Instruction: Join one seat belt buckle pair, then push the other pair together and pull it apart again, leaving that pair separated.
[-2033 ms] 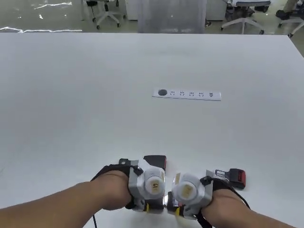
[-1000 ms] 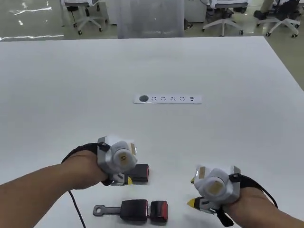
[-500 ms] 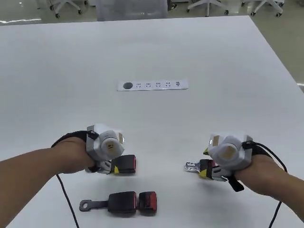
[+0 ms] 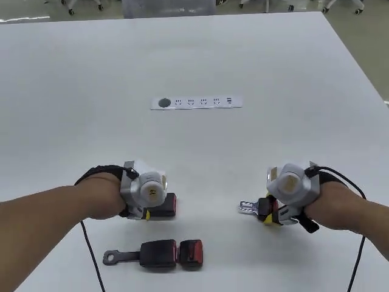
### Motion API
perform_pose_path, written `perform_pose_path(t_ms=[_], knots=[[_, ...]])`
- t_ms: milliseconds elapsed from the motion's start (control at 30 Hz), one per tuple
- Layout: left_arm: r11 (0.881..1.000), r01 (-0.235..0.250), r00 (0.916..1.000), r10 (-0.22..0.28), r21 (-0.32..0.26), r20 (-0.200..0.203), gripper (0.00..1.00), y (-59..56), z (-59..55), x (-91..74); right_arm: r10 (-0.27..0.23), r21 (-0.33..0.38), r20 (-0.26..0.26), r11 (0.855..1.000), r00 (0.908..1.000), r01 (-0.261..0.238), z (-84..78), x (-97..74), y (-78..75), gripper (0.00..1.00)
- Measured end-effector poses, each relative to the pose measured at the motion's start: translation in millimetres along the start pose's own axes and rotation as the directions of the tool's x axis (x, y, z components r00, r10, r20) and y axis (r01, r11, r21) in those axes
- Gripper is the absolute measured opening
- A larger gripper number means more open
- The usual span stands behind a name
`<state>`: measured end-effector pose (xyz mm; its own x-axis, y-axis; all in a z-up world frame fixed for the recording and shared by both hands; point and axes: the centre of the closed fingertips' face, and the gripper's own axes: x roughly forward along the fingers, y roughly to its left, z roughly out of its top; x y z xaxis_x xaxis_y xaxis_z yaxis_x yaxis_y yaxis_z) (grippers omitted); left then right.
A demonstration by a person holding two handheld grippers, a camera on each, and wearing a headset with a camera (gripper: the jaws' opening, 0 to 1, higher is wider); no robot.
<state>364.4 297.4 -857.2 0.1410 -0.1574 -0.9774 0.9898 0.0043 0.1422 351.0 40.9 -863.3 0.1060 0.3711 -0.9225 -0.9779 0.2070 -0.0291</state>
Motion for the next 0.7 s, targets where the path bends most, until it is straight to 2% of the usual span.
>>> perform_pose_path(t_ms=[133, 267, 500, 600, 700], knots=[[1.0, -0.004, 0.9997, 0.003, -0.018, -0.025, 0.3, 0.2, -1.4, 0.4, -0.002, -0.023, -0.02, 1.0, 0.9998, 0.001, -0.2, 0.8, -0.1, 0.34], [1.0, 0.002, 0.9993, -0.003, -0.015, -0.036, 0.3, 0.7, -2.5, 0.7, 0.0, -0.017, -0.019, 1.0, 0.9998, 0.0, -1.4, 1.3, -1.1, 0.34], [0.999, 0.022, 0.9998, -0.022, -0.041, 0.001, 0.3, 1.4, -5.1, 2.0, -0.009, -0.028, 0.014, 1.0, 0.9999, 0.009, -0.3, 0.3, -0.4, 0.34], [0.999, 0.024, 0.9996, -0.023, -0.039, 0.013, 0.3, 0.8, -4.5, 2.7, 0.004, 0.022, 0.027, 1.0, 0.9996, -0.005, 1.6, 1.0, -1.2, 0.34], [0.999, 0.033, 0.9994, -0.033, -0.033, 0.014, 0.3, 0.6, -4.0, 3.7, 0.003, 0.0, 0.02, 1.0, 0.9998, -0.003, 5.7, 3.0, -0.5, 0.34]])
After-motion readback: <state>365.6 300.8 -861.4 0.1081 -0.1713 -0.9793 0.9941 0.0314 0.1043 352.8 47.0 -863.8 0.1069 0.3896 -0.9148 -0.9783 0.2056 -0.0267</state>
